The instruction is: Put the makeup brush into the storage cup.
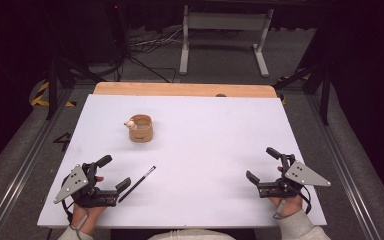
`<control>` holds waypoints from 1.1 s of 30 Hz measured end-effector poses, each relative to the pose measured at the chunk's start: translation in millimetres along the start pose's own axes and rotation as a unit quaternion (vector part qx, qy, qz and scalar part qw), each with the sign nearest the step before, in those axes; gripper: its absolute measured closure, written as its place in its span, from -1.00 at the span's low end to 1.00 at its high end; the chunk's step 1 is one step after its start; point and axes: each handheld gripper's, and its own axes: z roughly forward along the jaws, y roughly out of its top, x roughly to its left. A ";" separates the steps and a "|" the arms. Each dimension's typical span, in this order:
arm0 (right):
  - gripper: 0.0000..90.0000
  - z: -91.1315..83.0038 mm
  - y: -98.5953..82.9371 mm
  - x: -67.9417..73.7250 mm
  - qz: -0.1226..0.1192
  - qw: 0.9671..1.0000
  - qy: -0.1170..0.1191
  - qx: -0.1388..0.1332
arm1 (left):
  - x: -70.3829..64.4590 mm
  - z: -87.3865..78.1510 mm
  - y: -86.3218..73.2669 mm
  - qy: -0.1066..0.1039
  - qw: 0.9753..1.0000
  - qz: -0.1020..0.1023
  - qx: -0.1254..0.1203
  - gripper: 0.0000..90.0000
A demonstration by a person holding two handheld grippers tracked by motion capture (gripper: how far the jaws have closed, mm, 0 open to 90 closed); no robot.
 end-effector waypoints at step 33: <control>-0.98 -2.9 -0.3 -5.8 0.026 0.999 -0.010 0.022 | -4.0 32.1 32.2 -0.016 1.000 0.003 0.026 -0.92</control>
